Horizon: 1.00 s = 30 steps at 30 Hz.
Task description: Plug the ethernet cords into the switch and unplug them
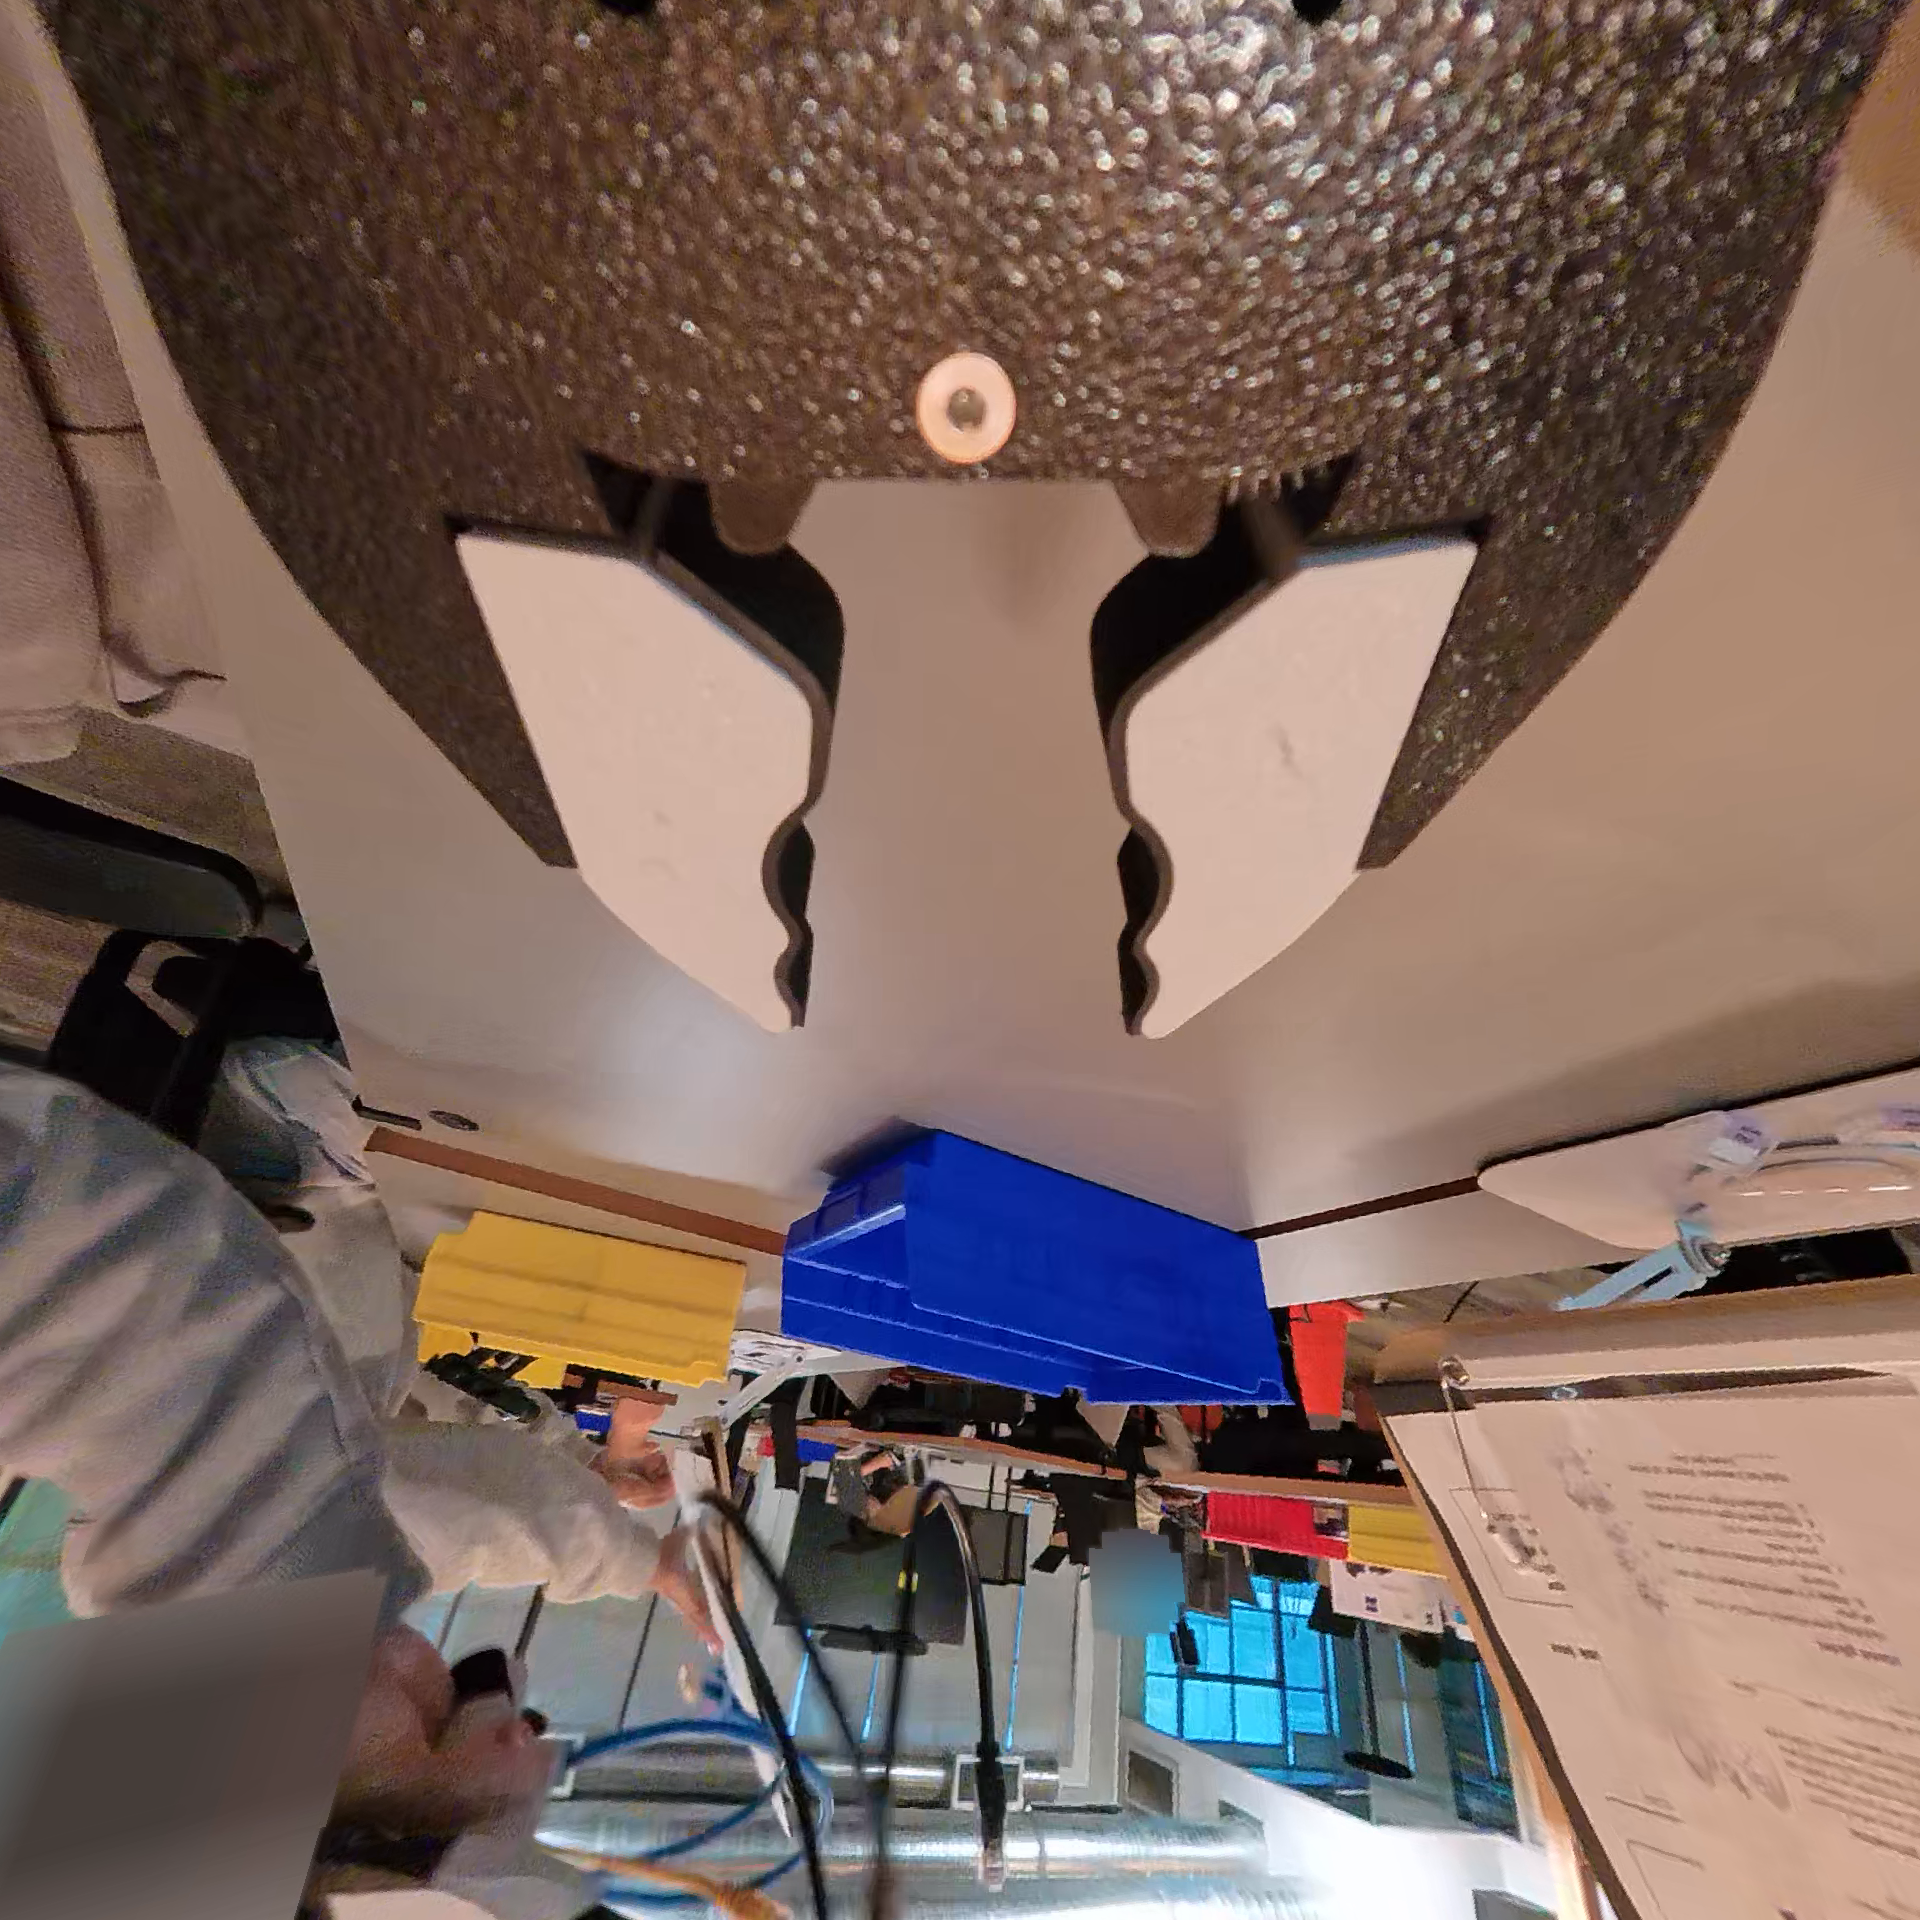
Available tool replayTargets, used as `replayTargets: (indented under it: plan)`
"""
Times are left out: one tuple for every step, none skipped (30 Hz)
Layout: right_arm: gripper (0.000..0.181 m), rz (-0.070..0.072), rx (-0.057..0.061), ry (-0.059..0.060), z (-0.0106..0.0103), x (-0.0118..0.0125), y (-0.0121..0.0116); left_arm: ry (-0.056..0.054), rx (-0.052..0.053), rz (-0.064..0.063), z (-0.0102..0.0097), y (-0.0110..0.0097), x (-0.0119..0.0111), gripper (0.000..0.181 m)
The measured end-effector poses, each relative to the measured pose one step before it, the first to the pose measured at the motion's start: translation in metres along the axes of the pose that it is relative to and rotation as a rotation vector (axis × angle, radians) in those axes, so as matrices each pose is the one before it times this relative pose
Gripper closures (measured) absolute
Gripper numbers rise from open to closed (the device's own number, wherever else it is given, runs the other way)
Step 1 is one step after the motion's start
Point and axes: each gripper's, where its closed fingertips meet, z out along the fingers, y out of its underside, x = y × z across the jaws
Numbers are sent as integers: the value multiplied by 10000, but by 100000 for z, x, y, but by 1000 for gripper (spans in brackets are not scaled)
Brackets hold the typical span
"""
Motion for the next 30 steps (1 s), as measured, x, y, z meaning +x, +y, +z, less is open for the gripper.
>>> replayTargets:
  plan:
    - [119,-430,-879,300,-41,2000,1311,106,0,20,86,94,222,125]
    - [119,-487,-892,230,194,1672,1515,51,-65,-1,115,195,141,126]
    - [119,-537,-936,56,472,1158,1684,38,-92,16,131,250,119,126]
    - [120,-549,-871,-115,713,617,1608,73,-81,28,129,239,189,126]
    - [119,-564,-754,-175,942,192,1422,64,-84,17,99,120,185,126]
    - [120,-430,-651,-262,1164,-198,1154,29,-32,50,99,47,148,126]
    - [120,-397,-405,-348,1246,-604,603,18,-35,66,105,49,115,126]
    - [120,-294,-197,-424,1275,-862,137,52,-60,65,102,68,149,127]
    - [120,-107,-22,-423,1289,-894,-181,59,-102,46,105,123,115,127]
    - [120,52,166,-337,1276,-773,-420,55,-96,28,97,111,106,127]
    - [120,180,258,-324,1298,-720,-431,51,-48,29,62,62,93,127]
    - [120,188,209,-286,1343,-620,-246,9,9,21,25,-8,48,127]
    - [120,18,-42,-64,1316,-275,170,-27,23,-5,-12,-27,-19,127]
    - [119,-108,-223,-199,1205,-363,388,22,24,-15,-26,-27,51,128]
    - [119,-57,-238,-279,1084,-327,382,66,34,-17,-39,-42,88,128]
    - [119,-107,-142,-339,1012,-391,225,16,39,-40,-54,-42,1,128]
    - [119,-157,-210,-266,1001,-329,287,-27,48,-56,-53,-58,-79,129]
    - [119,-193,-256,-386,993,-534,328,-11,45,-51,-48,-44,-55,129]
    - [119,-171,-126,-600,929,-862,167,26,32,-45,-37,-39,-16,130]
    - [120,-112,5,-578,886,-880,-68,35,25,-38,-28,-31,-9,130]
    - [119,-145,13,-407,856,-757,-156,0,19,-47,-25,-23,-40,130]
    - [119,-146,-28,-344,812,-692,-115,-12,17,-69,-17,-18,-89,130]
    - [119,-67,-35,-299,754,-596,-38,11,11,-80,-13,-14,-73,130]
    - [120,-11,-63,-19,660,-72,93,37,13,-68,-26,-17,-34,131]
    - [120,130,49,-58,573,-44,13,28,24,-46,-21,-34,-17,132]
    - [119,255,79,-159,492,-33,40,15,29,-32,-26,-25,-11,133]
    - [119,282,50,-200,418,48,181,4,25,-25,-9,-29,-23,133]
    - [120,340,81,-208,430,89,118,14,13,-23,4,-13,-2,133]
    - [120,300,162,-77,503,178,-95,28,-4,-22,20,8,17,133]
    - [119,200,111,-3,573,110,-86,35,-12,-16,28,11,37,133]
